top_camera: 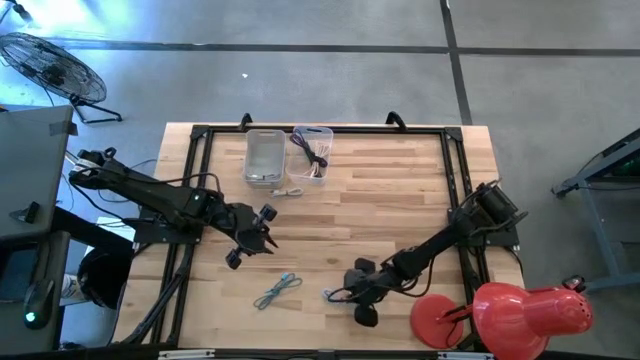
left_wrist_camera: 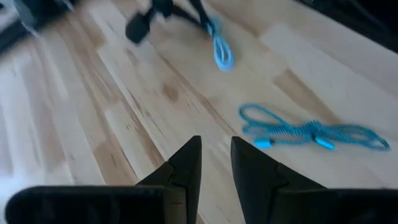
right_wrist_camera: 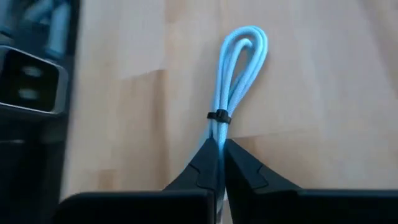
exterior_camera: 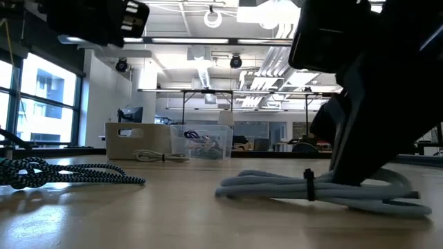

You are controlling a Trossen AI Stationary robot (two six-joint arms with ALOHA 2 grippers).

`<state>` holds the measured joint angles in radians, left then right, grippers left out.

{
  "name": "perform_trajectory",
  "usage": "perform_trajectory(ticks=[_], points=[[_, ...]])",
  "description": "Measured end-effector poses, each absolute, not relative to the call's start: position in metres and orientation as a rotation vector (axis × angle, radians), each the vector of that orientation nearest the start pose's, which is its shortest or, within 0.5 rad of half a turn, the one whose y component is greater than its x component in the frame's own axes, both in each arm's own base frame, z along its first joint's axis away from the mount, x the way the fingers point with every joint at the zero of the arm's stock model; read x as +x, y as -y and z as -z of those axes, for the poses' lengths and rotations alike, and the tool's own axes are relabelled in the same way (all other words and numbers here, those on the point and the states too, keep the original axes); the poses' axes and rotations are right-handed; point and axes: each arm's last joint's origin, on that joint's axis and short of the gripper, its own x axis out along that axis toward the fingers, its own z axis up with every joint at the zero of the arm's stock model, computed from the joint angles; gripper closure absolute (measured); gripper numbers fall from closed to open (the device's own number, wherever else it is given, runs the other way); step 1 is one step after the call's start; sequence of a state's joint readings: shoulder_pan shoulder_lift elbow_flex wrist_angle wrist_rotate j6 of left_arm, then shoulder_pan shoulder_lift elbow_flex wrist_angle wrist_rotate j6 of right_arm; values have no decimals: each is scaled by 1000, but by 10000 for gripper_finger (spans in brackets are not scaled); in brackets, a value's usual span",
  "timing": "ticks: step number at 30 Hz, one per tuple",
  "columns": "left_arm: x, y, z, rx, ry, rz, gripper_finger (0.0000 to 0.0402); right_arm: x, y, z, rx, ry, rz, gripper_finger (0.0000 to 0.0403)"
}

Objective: Pick & Place USB Port
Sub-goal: Put the blue charger cable into the gray bin

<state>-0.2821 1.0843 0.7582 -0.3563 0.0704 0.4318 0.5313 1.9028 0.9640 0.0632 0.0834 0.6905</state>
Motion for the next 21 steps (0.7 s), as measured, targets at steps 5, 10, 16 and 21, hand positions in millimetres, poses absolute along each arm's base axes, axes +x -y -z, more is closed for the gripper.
perform_trajectory(ticks=[5, 10, 16, 21], points=[[220, 66, -264, 538, -459, 476, 318, 315, -179, -132, 239, -966, -30, 402], [224, 67, -271, 611, -364, 472, 318, 322, -182, -158, 65, -956, 59, 402], [232, 69, -277, 680, -246, 461, 318, 329, -189, -193, -185, -875, 204, 402], [247, 74, -274, 720, -172, 458, 318, 330, -199, -219, -420, -756, 311, 403]])
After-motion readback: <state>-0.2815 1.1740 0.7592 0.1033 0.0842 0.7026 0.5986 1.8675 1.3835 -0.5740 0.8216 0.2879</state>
